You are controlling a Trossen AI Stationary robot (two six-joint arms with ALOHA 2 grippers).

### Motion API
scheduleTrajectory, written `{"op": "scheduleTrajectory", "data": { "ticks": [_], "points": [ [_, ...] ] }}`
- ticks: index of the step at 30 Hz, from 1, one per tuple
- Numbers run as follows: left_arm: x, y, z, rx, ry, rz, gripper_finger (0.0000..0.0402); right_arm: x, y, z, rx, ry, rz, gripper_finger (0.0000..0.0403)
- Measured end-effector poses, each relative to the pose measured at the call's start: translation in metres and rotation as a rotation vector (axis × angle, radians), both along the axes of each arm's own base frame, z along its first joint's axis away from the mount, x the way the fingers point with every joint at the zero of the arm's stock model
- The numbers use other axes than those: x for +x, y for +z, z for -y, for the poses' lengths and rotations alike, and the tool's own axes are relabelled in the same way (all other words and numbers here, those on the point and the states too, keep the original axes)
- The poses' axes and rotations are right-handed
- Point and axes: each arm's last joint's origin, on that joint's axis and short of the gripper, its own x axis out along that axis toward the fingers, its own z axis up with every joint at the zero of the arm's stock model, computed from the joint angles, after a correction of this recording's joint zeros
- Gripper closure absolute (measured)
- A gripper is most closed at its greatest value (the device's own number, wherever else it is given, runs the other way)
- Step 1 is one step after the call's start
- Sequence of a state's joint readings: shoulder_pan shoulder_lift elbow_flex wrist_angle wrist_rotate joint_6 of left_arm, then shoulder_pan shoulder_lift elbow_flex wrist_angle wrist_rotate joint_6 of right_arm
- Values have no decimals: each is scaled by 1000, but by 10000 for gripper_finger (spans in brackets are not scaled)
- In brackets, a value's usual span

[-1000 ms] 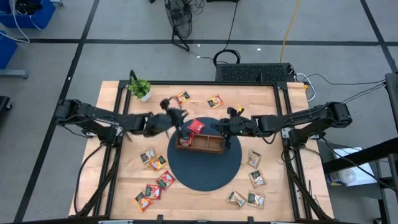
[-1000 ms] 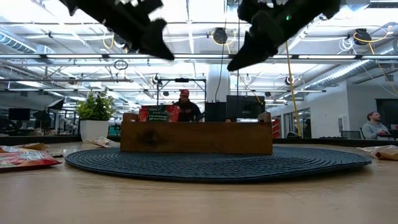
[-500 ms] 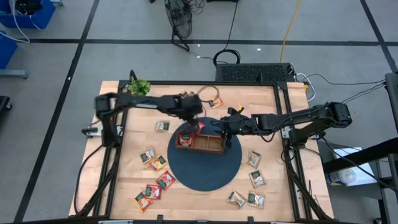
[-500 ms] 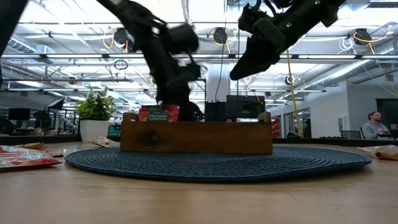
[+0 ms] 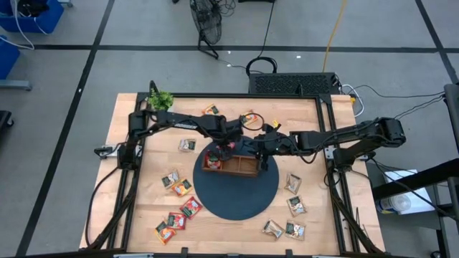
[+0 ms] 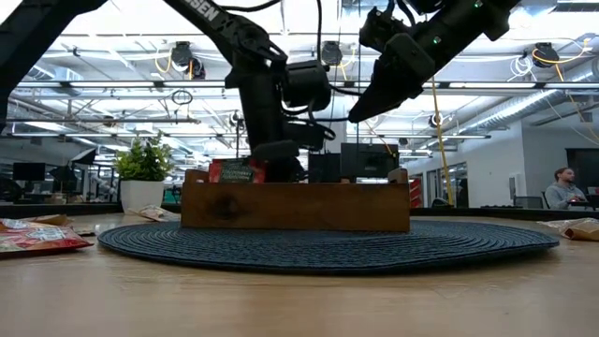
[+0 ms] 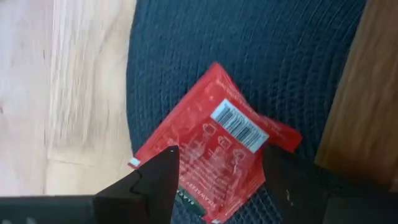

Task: Pick & Place Tea
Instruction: Put the top red tea bag into the left section of the wooden organizer

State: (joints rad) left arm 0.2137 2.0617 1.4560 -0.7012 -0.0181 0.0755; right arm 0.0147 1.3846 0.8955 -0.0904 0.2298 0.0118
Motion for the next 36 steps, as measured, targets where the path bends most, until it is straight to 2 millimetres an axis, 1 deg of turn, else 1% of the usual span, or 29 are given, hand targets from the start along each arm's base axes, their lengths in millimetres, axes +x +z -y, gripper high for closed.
{"op": "scheduleTrajectory", "data": {
  "ticks": [10, 13, 15, 17, 19, 22, 23, 27, 31, 36],
  "points": [
    [-11, -13, -9, -34, 48, -12, 172, 0, 0, 0, 1, -1, 4, 275],
    [-13, -16, -10, -37, 51, -5, 186, 0, 0, 0, 2, -2, 5, 273],
    [-13, -17, -10, -39, 45, -5, 209, 0, 0, 0, 2, -2, 5, 273],
    [-13, -17, -10, -41, 31, -5, 243, 0, 0, 0, 2, -2, 5, 273],
    [-13, -17, -9, -41, 27, -4, 286, 0, 0, 0, 4, -3, 5, 273],
    [-12, -17, -8, -42, 15, -2, 365, 0, 0, 0, 11, -8, 7, 273],
    [-12, -17, -7, -42, 14, -2, 382, 0, 0, 0, 11, -8, 7, 273],
    [-11, -15, -7, -42, 9, -11, 395, 0, 0, 0, 11, -8, 7, 273],
    [-9, -2, -1, 14, -8, 14, 398, 0, 0, 0, 11, -9, 7, 273],
    [-12, 38, 12, 151, -54, 109, 399, 0, 0, 0, 11, -9, 7, 273]
  ]
}}
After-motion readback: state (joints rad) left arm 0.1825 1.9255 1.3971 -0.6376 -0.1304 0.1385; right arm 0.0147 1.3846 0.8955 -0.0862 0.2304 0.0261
